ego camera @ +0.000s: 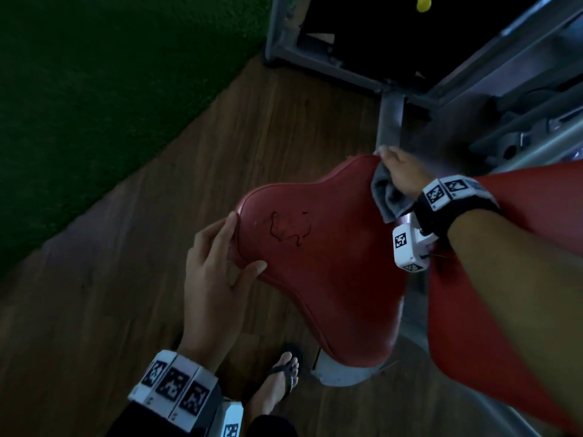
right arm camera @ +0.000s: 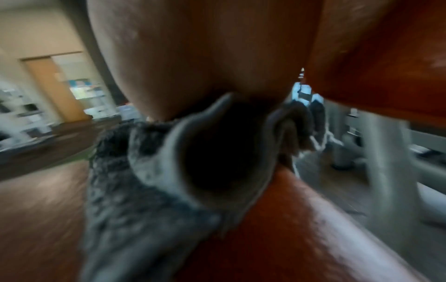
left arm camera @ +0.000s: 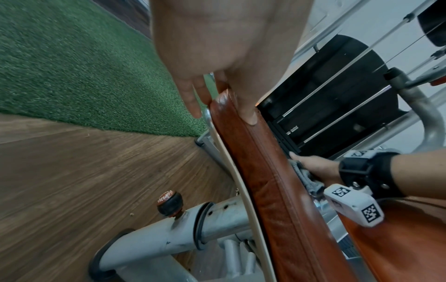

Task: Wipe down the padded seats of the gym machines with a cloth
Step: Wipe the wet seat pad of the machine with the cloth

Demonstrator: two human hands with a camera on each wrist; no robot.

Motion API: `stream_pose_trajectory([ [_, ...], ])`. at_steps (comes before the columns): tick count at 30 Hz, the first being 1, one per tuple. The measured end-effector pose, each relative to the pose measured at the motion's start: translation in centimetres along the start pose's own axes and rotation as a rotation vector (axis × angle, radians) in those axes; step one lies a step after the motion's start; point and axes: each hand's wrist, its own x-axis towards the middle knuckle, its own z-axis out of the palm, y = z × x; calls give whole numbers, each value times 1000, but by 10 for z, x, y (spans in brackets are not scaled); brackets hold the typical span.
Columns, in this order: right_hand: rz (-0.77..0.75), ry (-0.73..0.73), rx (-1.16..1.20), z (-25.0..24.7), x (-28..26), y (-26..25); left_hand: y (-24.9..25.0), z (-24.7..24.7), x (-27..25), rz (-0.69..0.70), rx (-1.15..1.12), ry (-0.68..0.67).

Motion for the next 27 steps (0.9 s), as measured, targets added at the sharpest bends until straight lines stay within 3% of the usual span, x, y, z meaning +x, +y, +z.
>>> stream_pose_trajectory([
  [6, -529, -60, -353, 15, -16, -36, 9, 0, -2, -12, 62, 20],
  [8, -614, -66, -388, 14, -22, -36, 12, -1, -2, -13, 66, 24],
  [11, -538, -60, -326, 5, -14, -24, 14, -3, -2, -29, 72, 15],
  [15, -219, 16, -76, -2, -2, -20, 14, -3, -2, -16, 65, 17],
  [17, -210, 18, -122, 2, -2, -21, 12, -2, -2, -4, 57, 24],
  [21, -382, 31, -201, 2, -10, -10, 12, -1, -2, -9, 59, 32],
  [24, -289, -24, -62, -9, -11, -11, 11, -1, -1, -8, 65, 30],
  [27, -216, -6, -73, -3, -9, -18, 8, -1, -1, -9, 61, 34],
])
